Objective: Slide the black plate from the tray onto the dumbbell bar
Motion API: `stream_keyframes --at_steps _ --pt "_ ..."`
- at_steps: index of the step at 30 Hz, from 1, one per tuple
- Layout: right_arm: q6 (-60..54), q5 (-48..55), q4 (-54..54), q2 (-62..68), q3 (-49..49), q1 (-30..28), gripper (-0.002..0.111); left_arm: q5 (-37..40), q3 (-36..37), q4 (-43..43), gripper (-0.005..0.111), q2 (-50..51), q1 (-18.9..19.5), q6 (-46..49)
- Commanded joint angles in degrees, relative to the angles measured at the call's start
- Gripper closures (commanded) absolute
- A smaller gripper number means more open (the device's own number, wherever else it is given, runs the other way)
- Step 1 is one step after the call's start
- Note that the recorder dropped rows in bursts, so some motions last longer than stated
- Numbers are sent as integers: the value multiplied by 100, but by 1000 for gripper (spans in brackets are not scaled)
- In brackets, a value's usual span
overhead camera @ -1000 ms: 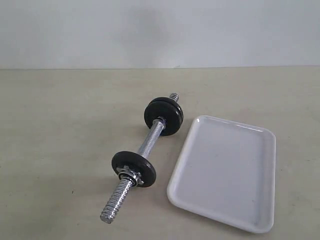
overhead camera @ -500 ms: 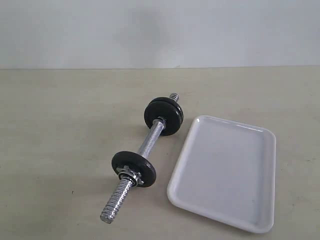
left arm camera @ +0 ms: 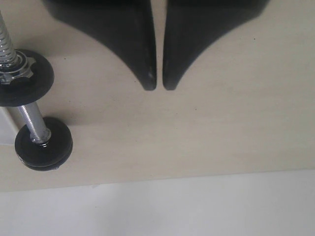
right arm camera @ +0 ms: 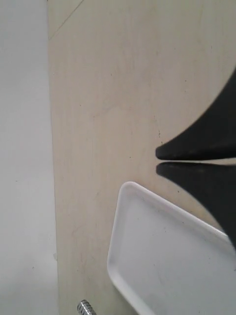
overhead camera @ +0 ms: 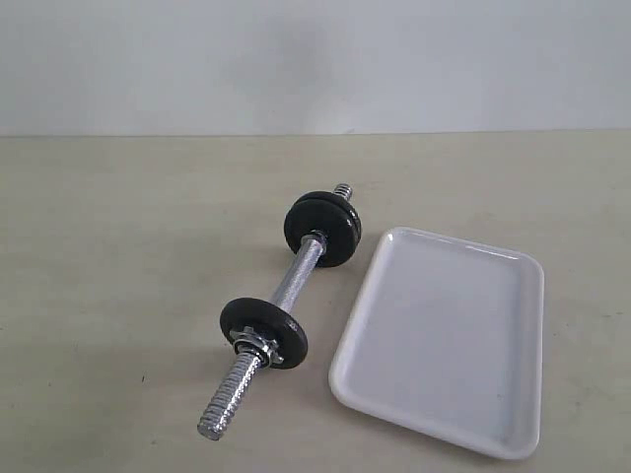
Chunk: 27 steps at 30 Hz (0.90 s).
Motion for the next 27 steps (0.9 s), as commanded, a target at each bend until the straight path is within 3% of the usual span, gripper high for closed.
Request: stream_keyframes --at_steps 1,8,14,17,27 --pt "401 -4 -570 -28 -1 -15 109 -34 21 -34 102 -29 19 12" --pt "723 -4 -760 -28 -1 -15 109 -43 21 -34 102 -29 19 12" --pt "631 21 -760 -28 -1 -15 109 -43 21 -34 102 -29 19 12" --pt "48 43 -323 -28 -1 -15 109 -43 21 -34 102 -29 19 12" --pt "48 56 -323 -28 -1 -15 109 -32 21 -34 102 -29 19 12"
